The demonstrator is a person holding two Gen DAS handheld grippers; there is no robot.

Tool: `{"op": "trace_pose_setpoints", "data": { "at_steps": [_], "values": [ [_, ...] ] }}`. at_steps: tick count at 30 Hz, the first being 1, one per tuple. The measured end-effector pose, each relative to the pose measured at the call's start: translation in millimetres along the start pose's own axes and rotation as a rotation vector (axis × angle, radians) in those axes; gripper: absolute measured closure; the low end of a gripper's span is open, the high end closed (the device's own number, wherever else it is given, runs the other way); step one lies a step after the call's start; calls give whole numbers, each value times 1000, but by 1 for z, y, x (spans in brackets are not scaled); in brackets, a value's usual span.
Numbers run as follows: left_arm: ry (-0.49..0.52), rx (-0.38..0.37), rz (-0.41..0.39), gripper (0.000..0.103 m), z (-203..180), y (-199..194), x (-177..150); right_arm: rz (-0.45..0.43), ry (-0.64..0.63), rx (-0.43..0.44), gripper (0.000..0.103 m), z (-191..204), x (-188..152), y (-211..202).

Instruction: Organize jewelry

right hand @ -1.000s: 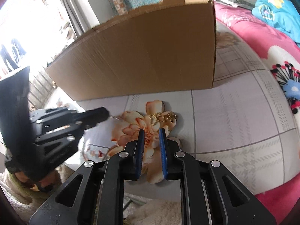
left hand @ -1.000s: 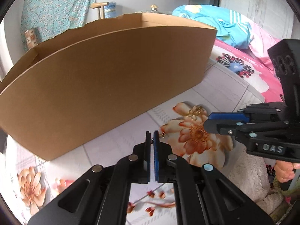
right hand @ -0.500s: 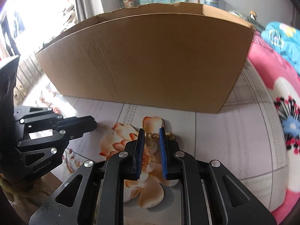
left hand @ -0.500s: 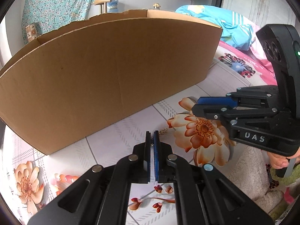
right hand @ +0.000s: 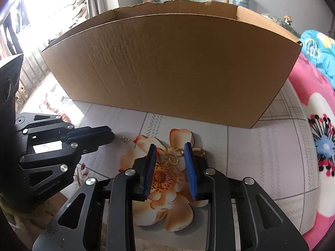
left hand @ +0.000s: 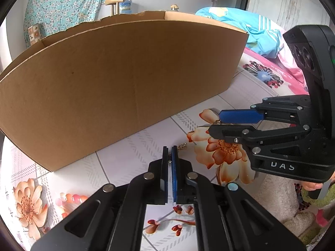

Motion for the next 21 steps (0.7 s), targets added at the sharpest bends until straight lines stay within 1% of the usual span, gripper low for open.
{"op": "trace_pose_setpoints", "data": {
  "at_steps": [7,9,10,15,17,21],
  "values": [
    [1,-5,-2,101,-1,1,0,22,-90,-1,76,3,4,3],
    [3,-4,-3,101,-1,1,0,26,-118,-2,79,4,3,4],
    [3,-4,-3,101,-1,1,0,30,-130,4,85,5,3,4],
    [6,-3,-3,101,-1,1,0,34,-144,28,92,6,3,4],
    [9,-2,-3,101,-1,1,1,33,-136,42,99,7,3,4],
    [15,1,-3,101,-2,1,1,38,-123,56,102,6,4,6]
  ]
}}
Point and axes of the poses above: each gripper's, at about its wrist camera, not at the fingertips, and y roughly the way its jaws point, z to its left, x to its top, the point moved 1 cm from there along y, roughly the way its jaws point, and after that the axes turned 3 degrees about x, right-handed, at the moved point
